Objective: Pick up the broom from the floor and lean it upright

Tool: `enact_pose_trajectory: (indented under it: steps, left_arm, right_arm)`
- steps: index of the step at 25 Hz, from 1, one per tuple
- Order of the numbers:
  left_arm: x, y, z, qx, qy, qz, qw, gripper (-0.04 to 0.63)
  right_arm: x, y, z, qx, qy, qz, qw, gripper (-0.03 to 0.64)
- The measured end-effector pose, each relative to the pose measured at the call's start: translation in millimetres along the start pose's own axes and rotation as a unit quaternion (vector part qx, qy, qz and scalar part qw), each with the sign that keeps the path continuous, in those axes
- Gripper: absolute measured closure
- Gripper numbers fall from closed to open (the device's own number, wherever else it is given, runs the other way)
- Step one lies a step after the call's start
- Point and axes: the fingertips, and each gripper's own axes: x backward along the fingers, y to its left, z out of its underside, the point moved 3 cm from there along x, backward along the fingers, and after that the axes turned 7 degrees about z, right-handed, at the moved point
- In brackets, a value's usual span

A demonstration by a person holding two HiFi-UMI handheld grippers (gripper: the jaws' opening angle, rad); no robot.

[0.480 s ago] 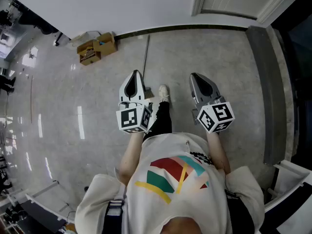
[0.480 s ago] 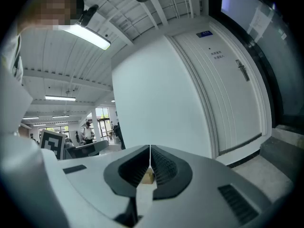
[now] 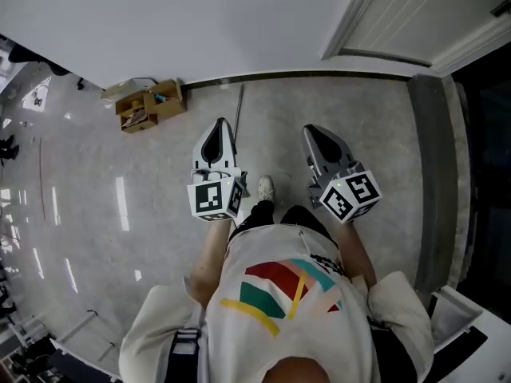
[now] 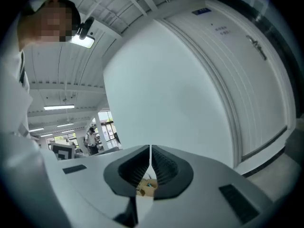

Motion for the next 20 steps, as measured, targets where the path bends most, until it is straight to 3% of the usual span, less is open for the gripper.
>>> enact_pose_trajectory:
  steps: [2,9,11,16,20]
  left_arm:
    - [-30.3,13.2,2.7,-0.001,0.006,-0.004,1.0,0.551]
    - [-78.9,31.2,17.6,0.0,0.043,-0.029,0.9987,0.551]
    - [-86.0,36.9,23.5,-0.001,0.056,-0.041,0.9976,0.55]
    - [-127.5,55.3,59.7,-0.002,0.082,-0.057,0.995,0.549]
    - [-164.1,87.3,97.3,-0.036,0.077,-0.085,0.9928,0.536]
  right_arm:
    - [-32.9,-5.6,-8.1,0.001,0.006,-0.031,0.999,0.603]
    - [-93.3,-37.5,-12.7,-0.03,0.038,-0.057,0.997,0.603]
    - [-107.8,-48.0,-10.6,-0.015,0.055,-0.057,0.997,0.603]
    - [-153.4,-95.1,20.8,-0.013,0.088,-0.058,0.994,0.603]
    - [-204.7,-128.5,61.3,-0.005,0.103,-0.08,0.991,0.599]
